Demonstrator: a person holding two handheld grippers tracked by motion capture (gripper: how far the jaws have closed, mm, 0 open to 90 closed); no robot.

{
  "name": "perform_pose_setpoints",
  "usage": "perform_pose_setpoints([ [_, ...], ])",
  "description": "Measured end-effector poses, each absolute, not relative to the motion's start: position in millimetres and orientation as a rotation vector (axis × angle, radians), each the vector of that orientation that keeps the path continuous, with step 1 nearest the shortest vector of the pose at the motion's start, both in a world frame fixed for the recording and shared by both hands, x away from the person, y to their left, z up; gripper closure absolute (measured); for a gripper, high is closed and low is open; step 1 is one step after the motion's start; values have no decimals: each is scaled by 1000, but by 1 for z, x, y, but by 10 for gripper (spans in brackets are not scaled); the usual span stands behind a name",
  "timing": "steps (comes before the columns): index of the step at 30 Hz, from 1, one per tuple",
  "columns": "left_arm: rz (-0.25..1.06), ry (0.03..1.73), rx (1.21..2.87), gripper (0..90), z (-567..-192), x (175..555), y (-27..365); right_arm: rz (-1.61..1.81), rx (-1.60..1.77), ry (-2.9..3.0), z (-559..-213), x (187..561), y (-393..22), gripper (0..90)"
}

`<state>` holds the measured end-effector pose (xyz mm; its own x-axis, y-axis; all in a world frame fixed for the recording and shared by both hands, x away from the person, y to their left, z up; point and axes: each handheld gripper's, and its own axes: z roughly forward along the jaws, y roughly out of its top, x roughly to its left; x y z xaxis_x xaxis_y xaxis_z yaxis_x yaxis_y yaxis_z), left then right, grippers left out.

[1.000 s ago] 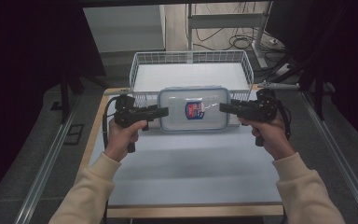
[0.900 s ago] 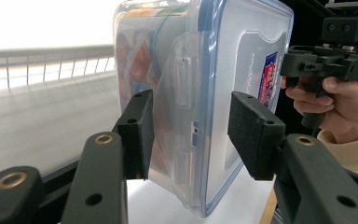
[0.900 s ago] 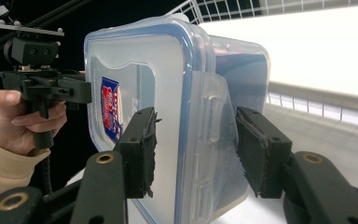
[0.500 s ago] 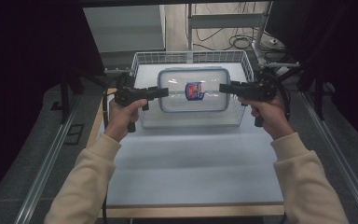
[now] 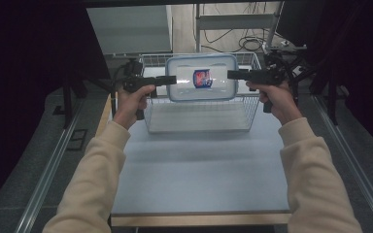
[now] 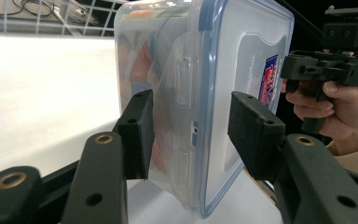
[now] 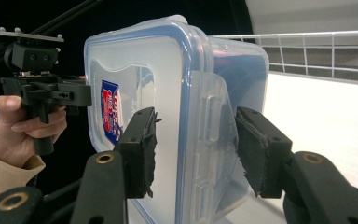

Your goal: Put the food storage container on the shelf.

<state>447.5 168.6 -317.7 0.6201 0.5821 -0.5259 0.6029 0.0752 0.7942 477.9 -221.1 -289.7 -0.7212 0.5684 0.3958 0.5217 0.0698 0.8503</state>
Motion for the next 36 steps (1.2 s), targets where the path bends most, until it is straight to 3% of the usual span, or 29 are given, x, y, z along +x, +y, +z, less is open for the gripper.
perform_pose_setpoints([
  [28, -186, 1158, 1447, 494, -333, 508, 176, 1721, 1520, 2219, -297, 536, -213, 469],
  [36, -165, 1217, 1410, 452, -343, 518, 172, 1558, 1606, 2147, -297, 540, -202, 474],
])
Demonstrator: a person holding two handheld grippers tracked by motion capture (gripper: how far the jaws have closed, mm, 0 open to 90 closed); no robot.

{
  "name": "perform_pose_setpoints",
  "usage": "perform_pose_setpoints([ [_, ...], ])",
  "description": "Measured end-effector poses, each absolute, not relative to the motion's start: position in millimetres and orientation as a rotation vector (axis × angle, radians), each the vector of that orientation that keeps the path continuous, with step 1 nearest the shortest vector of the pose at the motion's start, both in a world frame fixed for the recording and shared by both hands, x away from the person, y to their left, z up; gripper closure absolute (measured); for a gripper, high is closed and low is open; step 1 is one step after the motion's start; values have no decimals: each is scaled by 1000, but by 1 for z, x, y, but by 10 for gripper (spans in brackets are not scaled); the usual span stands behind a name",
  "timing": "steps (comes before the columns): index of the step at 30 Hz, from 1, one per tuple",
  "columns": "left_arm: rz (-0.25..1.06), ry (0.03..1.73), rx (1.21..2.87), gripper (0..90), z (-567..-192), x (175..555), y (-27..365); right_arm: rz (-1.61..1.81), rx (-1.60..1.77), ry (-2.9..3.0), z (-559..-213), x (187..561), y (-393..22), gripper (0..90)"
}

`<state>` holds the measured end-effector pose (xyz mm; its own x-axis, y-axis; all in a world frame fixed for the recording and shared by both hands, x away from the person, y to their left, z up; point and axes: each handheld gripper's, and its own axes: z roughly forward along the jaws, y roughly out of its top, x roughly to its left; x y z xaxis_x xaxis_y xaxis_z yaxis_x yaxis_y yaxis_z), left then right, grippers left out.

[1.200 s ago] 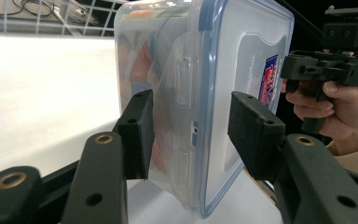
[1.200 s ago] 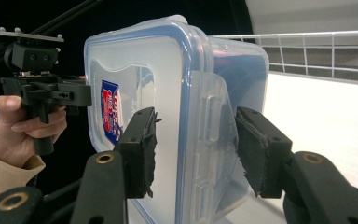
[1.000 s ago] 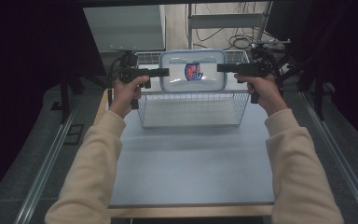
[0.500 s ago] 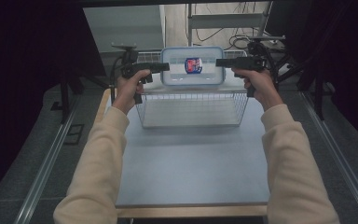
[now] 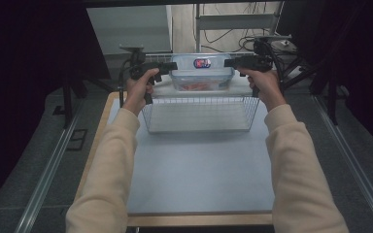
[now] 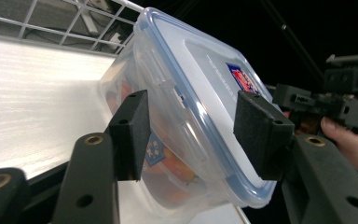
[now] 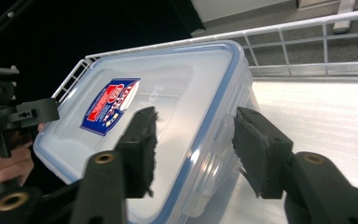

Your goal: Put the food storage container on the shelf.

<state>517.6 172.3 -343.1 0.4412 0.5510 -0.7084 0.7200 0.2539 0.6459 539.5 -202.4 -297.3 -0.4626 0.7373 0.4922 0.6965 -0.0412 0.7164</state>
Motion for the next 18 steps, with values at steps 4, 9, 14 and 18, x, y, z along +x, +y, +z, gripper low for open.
perform_pose_setpoints([
  [4, -141, 1225, 1412, 410, -342, 516, 169, 1552, 1601, 2133, -297, 536, -201, 449],
  [9, -49, 1229, 1435, 331, -333, 506, 170, 1567, 1534, 2080, -293, 525, -208, 399],
  [14, -2, 1187, 1463, 310, -323, 487, 174, 1595, 1450, 2087, -288, 512, -218, 382],
  [18, 9, 1145, 1481, 287, -318, 470, 175, 1637, 1376, 2129, -290, 498, -222, 345],
])
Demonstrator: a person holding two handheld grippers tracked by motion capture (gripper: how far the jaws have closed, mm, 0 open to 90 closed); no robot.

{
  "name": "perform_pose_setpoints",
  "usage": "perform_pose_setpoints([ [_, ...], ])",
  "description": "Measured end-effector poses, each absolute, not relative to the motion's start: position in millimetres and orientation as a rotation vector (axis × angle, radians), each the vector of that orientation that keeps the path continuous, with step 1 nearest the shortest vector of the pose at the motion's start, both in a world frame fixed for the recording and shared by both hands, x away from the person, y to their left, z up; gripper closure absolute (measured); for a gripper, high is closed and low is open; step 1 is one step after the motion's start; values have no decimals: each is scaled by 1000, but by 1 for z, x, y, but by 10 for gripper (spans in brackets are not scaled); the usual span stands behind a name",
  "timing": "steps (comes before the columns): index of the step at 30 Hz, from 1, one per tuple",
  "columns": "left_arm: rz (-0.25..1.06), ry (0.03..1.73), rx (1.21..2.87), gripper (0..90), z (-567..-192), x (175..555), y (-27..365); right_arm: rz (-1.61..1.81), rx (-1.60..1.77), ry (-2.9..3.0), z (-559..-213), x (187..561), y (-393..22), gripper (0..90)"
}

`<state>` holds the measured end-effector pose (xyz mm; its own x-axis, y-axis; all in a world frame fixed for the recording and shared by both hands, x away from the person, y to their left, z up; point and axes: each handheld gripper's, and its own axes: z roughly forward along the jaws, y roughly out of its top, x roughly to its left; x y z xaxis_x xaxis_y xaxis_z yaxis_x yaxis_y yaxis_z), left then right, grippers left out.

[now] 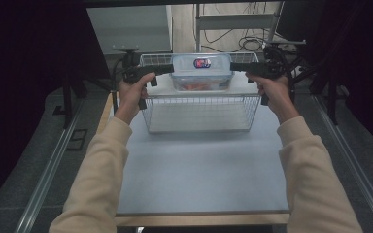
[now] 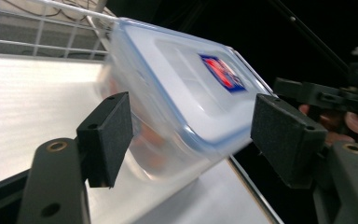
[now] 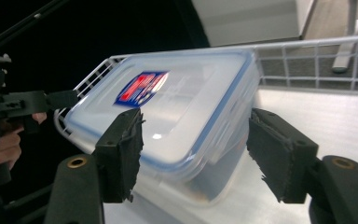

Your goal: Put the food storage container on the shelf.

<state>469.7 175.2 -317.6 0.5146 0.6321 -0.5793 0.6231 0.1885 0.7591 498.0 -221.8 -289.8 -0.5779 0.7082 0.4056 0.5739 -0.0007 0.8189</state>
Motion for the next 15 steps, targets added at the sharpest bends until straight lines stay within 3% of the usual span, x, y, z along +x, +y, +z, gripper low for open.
perform_pose_setpoints([
  [7, 67, 1045, 1545, 279, -316, 426, 174, 1649, 1256, 2181, -303, 469, -223, 299],
  [15, 86, 995, 1590, 273, -340, 381, 176, 1653, 1152, 2203, -324, 428, -234, 280],
])
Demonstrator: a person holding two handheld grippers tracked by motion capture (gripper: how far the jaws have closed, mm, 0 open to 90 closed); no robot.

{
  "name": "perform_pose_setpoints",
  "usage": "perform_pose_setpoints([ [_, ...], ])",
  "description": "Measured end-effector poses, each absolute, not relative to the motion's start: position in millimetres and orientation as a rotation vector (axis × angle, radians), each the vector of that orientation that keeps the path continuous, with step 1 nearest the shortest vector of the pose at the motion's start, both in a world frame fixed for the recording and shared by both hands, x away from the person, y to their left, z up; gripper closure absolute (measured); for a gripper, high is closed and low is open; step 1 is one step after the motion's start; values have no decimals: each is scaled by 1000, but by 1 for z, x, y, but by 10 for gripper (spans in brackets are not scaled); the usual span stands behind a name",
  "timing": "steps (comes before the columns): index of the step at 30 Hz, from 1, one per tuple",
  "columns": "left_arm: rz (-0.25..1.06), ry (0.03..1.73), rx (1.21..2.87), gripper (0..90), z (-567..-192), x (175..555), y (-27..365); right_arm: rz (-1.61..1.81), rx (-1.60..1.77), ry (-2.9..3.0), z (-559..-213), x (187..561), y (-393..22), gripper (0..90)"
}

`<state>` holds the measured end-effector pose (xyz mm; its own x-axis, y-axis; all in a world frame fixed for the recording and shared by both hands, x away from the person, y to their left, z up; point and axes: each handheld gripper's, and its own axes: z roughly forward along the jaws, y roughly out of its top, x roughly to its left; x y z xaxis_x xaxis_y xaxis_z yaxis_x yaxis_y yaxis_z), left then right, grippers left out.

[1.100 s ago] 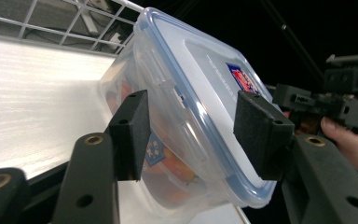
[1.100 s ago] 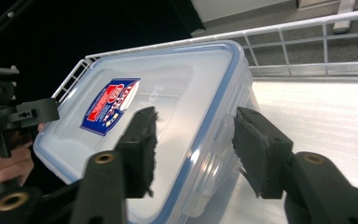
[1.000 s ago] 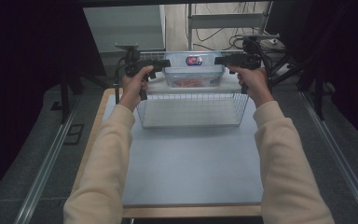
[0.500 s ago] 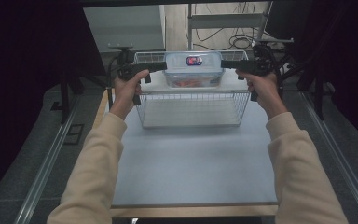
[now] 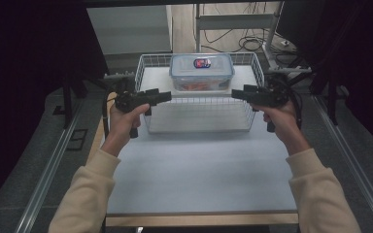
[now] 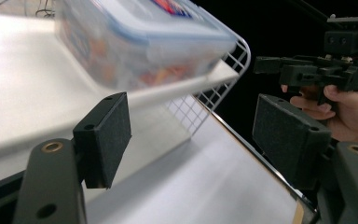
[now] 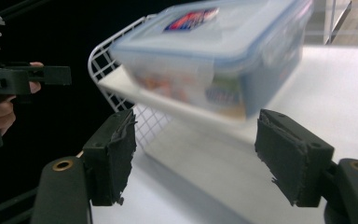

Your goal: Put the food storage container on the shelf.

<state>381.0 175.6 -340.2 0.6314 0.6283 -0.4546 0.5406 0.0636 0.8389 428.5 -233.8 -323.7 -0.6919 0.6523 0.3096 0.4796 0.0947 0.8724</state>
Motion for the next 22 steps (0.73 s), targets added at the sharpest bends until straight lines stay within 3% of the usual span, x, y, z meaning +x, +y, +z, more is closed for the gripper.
perform_pose_setpoints([
  [9, 105, 969, 1645, 269, -390, 333, 177, 1574, 1064, 2246, -369, 377, -254, 255],
  [11, 102, 977, 1663, 267, -405, 324, 177, 1567, 1051, 2279, -393, 361, -259, 250],
  [22, 108, 977, 1707, 243, -426, 316, 172, 1589, 1037, 2271, -411, 351, -262, 175],
])
